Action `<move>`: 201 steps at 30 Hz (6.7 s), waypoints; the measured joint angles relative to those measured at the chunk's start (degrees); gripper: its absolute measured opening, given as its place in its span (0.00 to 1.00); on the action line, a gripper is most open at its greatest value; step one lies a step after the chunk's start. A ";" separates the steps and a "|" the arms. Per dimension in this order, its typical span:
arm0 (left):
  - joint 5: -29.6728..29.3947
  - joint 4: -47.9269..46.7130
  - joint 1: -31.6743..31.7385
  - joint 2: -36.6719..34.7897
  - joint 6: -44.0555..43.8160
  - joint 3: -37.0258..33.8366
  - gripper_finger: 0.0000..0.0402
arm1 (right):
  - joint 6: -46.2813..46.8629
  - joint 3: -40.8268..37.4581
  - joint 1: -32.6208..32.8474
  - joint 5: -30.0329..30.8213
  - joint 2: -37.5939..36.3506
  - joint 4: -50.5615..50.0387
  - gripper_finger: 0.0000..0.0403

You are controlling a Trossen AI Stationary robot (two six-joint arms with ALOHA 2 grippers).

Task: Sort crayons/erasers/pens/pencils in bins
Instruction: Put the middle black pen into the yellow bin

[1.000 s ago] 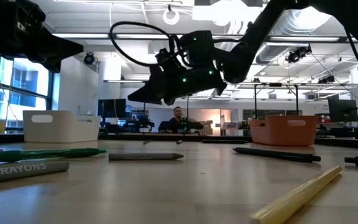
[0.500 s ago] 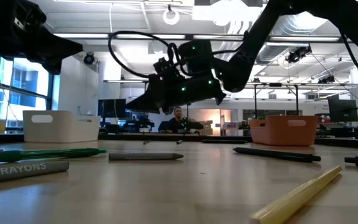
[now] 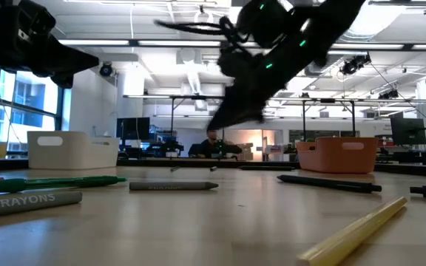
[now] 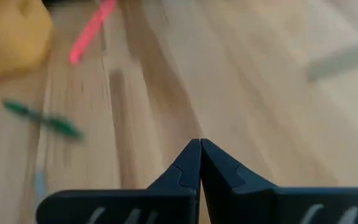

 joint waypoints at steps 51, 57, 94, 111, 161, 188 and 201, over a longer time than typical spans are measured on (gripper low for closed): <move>0.87 3.48 -0.02 4.63 -19.02 0.00 0.16 | 41.42 7.72 15.46 2.86 0.98 -44.62 0.03; 1.75 6.09 -0.07 4.70 -21.56 0.00 0.12 | 18.60 7.83 12.64 3.05 -2.96 -24.46 0.03; 7.02 39.61 -0.17 44.54 -15.06 11.03 0.39 | -6.03 0.85 1.44 -11.51 5.47 42.27 0.03; 9.12 43.17 -0.15 56.83 -9.30 18.41 0.35 | -7.16 0.85 1.47 -11.73 5.42 42.29 0.03; 10.32 -49.05 -20.19 58.34 -48.71 53.22 0.03 | -11.82 -30.94 -0.52 -2.64 -14.02 38.87 0.01; 1.54 -47.17 -47.27 71.23 -100.68 42.45 0.03 | -14.42 -31.04 3.15 -1.52 -14.12 38.97 0.00; 2.91 -50.23 -48.97 73.22 -101.88 41.35 0.10 | -14.40 -31.04 3.15 -1.52 -14.12 38.95 0.00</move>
